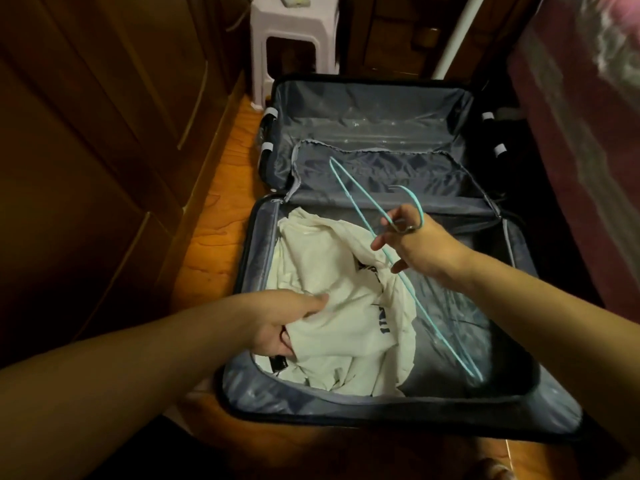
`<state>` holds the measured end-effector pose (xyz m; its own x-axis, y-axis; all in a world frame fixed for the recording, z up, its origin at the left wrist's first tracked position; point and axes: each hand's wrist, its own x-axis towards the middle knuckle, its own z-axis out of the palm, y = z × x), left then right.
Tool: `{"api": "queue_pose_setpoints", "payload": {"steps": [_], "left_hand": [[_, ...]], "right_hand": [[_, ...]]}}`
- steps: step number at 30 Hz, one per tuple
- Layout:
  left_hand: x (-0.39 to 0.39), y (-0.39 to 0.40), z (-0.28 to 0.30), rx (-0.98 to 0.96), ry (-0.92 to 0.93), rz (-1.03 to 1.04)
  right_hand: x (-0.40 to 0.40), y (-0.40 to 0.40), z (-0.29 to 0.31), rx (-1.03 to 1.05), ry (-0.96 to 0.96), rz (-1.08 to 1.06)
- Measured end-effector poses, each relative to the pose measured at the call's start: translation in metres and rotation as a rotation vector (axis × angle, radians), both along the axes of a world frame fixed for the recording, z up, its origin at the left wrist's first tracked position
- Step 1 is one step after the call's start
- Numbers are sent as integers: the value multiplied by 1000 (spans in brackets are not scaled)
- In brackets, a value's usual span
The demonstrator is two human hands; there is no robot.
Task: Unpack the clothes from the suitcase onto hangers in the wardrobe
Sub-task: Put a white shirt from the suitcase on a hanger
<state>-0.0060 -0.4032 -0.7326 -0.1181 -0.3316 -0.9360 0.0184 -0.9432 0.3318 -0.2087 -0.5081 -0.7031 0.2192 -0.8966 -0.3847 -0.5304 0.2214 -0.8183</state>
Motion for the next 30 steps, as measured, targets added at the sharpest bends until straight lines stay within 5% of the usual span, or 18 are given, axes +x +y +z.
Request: {"api": "queue_pose_setpoints", "payload": {"steps": [5, 8, 11, 14, 18, 20, 24, 30], "left_hand": [[8, -33, 34, -216, -50, 342], [20, -74, 66, -742, -336, 587], [-7, -94, 118, -1258, -270, 502], [-41, -96, 129, -1341, -218, 4], [-60, -64, 45, -705, -527, -1456], [-62, -46, 9, -487, -625, -1773], [-56, -49, 11, -606, -704, -1289], [-40, -54, 38, -1161, -900, -645]], "right_hand": [[3, -5, 17, -20, -63, 17], [-15, -15, 36, -98, -35, -30], [-40, -28, 47, -125, -87, -135], [-65, -37, 48, -145, -143, -240], [-96, -41, 30, -164, -30, -310], [-108, -40, 21, -141, 140, -261], [-111, -33, 14, -75, 243, -124], [-75, -14, 13, -7, -29, 94]]}}
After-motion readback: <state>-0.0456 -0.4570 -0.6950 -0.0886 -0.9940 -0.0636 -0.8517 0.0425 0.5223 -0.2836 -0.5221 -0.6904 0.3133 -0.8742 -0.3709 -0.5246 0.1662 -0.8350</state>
